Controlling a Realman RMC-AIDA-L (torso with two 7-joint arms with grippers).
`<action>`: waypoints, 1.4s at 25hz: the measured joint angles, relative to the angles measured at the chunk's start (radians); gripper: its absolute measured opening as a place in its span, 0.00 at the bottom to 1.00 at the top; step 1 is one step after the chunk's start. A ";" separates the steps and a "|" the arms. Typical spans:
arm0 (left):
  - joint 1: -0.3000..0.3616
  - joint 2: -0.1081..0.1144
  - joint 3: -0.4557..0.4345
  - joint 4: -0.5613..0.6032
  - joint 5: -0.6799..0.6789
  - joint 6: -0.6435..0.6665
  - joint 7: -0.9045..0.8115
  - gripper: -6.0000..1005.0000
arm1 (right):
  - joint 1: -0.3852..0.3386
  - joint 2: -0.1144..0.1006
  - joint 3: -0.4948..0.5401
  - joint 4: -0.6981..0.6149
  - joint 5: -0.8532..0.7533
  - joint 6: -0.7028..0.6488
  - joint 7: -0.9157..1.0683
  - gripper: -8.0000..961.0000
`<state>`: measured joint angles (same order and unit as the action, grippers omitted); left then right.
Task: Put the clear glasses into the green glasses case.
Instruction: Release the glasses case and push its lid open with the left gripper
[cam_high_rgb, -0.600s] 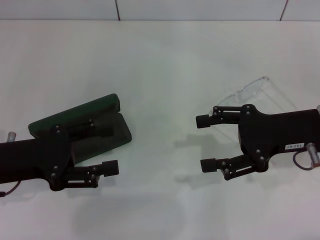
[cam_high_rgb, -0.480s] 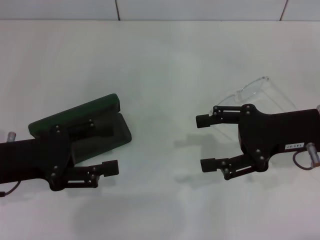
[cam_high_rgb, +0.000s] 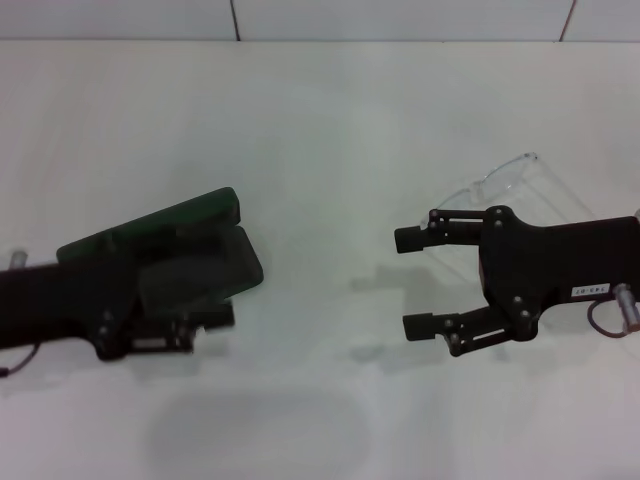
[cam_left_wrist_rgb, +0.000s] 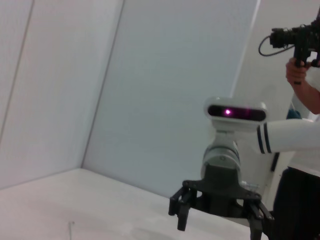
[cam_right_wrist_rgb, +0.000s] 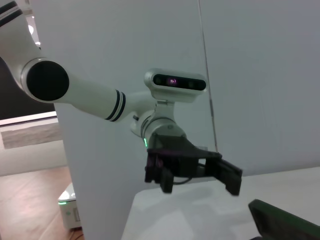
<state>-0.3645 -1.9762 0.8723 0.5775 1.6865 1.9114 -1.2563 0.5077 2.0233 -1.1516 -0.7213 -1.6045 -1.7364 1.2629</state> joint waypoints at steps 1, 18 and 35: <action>-0.002 -0.002 -0.025 0.003 -0.003 0.000 0.000 0.86 | -0.002 0.000 0.002 -0.001 0.000 0.006 -0.001 0.90; -0.043 -0.113 -0.070 0.802 0.480 -0.213 -0.709 0.75 | -0.107 -0.049 0.175 -0.186 -0.085 0.123 0.116 0.89; -0.085 -0.111 0.143 0.757 0.671 -0.354 -0.786 0.74 | -0.186 -0.035 0.340 -0.329 -0.106 -0.010 0.150 0.88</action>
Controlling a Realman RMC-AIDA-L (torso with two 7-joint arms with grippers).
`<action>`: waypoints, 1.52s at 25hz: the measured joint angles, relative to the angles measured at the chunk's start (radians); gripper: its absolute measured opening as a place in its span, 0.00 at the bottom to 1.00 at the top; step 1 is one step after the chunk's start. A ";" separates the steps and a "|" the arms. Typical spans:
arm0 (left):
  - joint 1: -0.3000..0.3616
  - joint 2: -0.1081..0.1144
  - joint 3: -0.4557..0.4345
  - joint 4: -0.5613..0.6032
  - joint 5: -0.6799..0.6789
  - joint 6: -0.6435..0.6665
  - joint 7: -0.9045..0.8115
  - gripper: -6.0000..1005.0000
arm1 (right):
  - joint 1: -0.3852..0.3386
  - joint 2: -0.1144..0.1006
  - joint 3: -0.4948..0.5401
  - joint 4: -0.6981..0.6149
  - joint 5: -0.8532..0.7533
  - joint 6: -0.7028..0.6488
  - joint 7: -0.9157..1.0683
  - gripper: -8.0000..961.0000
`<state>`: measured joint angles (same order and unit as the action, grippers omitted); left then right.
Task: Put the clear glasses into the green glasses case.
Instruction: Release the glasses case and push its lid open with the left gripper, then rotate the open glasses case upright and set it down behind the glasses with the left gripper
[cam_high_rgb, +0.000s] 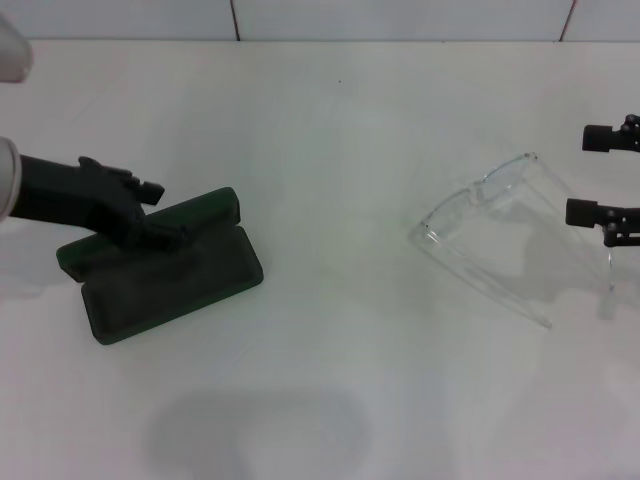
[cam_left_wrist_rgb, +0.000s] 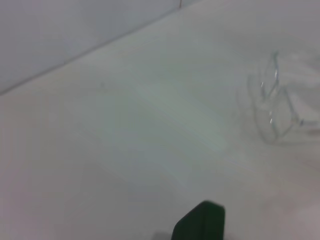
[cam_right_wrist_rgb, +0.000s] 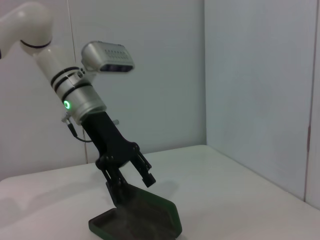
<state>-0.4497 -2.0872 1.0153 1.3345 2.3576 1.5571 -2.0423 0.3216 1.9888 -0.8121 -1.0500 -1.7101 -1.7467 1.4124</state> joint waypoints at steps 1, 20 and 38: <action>-0.006 0.000 0.005 -0.009 0.015 -0.005 0.000 0.74 | -0.001 0.000 -0.001 0.001 0.000 0.000 0.000 0.88; -0.038 -0.001 0.035 -0.065 0.102 -0.036 -0.023 0.60 | -0.004 -0.001 0.007 0.002 0.006 -0.013 -0.003 0.88; -0.004 -0.004 0.268 0.138 0.101 -0.036 -0.027 0.21 | -0.022 -0.005 0.395 0.004 0.002 -0.156 -0.023 0.87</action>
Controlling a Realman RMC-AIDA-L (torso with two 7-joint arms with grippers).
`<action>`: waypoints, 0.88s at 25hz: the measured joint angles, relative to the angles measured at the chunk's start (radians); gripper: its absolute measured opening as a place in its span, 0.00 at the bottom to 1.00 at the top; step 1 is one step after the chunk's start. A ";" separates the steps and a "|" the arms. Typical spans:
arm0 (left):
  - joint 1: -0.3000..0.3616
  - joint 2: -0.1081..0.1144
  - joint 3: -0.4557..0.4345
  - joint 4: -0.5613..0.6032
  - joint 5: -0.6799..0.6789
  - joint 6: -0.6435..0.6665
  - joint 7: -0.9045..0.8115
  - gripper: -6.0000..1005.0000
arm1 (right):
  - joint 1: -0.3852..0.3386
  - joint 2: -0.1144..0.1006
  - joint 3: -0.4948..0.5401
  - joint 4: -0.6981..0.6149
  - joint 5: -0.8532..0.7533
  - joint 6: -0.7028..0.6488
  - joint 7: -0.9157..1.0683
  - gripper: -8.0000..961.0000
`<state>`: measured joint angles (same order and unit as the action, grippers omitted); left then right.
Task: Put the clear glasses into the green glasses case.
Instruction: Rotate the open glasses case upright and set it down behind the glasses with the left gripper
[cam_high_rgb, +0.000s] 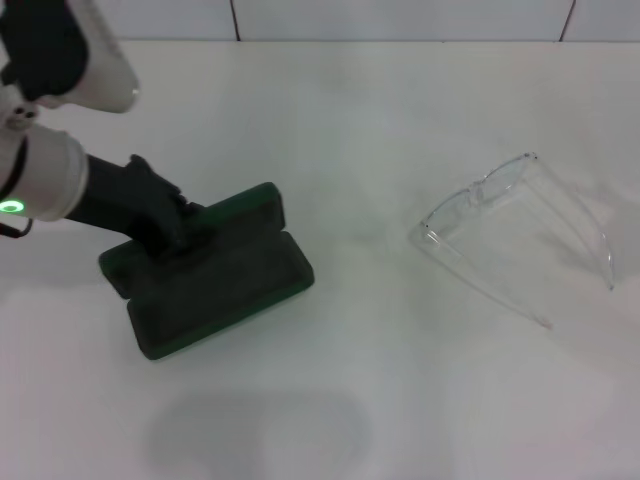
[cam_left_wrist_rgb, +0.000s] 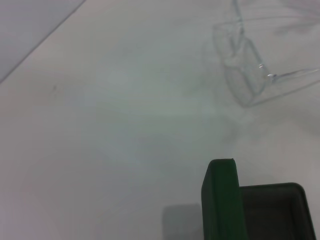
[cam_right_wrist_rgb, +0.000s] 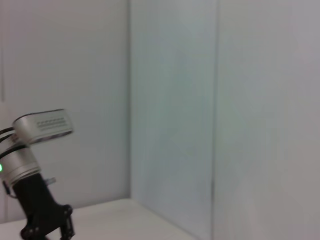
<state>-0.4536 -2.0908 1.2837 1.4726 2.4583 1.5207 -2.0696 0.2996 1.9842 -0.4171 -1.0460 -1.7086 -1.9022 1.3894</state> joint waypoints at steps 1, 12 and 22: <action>-0.001 0.000 0.016 0.010 0.000 -0.003 -0.001 0.21 | -0.006 0.000 0.028 0.000 0.000 -0.013 -0.004 0.87; -0.034 -0.001 0.231 0.054 0.024 -0.121 -0.009 0.21 | -0.043 0.003 0.219 0.048 -0.002 -0.109 -0.043 0.86; -0.070 -0.002 0.425 0.002 0.114 -0.233 -0.065 0.22 | -0.070 0.000 0.276 0.065 -0.002 -0.160 -0.049 0.86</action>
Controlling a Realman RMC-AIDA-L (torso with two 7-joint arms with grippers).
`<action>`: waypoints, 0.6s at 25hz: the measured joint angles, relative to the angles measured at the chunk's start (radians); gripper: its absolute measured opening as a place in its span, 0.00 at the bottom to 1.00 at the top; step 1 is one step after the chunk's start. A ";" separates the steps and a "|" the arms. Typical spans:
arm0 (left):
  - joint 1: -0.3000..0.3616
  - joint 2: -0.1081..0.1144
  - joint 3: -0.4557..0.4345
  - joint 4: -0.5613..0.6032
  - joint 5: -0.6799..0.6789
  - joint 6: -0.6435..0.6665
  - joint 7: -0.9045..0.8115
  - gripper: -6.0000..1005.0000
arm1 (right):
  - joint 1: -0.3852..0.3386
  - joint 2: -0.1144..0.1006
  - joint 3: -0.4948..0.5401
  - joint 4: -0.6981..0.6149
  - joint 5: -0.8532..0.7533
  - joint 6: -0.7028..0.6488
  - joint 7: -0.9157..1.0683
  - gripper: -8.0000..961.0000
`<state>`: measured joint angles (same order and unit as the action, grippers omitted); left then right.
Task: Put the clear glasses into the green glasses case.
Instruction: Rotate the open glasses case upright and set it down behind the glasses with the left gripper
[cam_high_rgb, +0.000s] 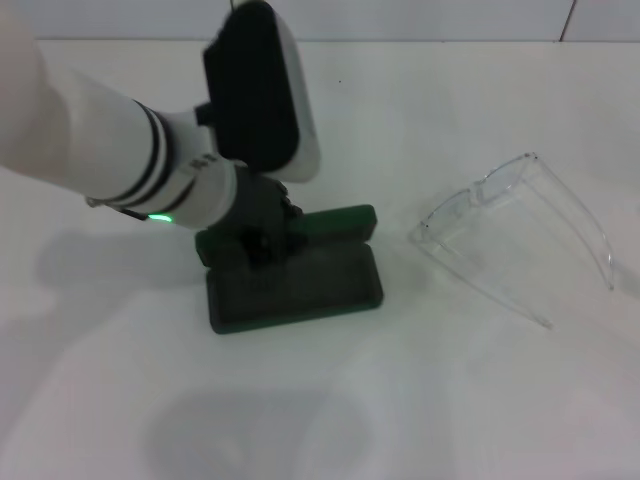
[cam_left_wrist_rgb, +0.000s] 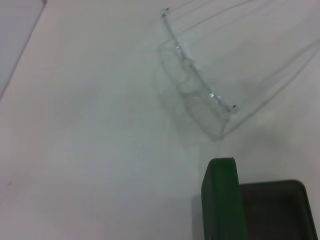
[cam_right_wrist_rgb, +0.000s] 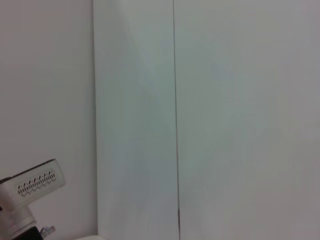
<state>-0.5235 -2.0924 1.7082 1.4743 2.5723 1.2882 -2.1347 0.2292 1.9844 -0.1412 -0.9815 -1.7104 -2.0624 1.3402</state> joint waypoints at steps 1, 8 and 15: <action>-0.001 0.000 0.014 -0.001 0.000 -0.005 -0.003 0.22 | -0.001 0.000 0.000 0.001 0.000 -0.001 0.000 0.86; -0.023 -0.004 0.090 0.003 -0.005 -0.032 -0.037 0.22 | -0.002 0.001 0.001 0.010 0.000 -0.005 -0.005 0.86; -0.055 -0.006 0.130 0.003 -0.009 -0.077 -0.089 0.22 | -0.002 0.001 -0.002 0.019 0.000 -0.006 -0.015 0.85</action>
<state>-0.5786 -2.0988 1.8384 1.4769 2.5633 1.2113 -2.2241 0.2270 1.9849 -0.1434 -0.9620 -1.7104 -2.0682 1.3251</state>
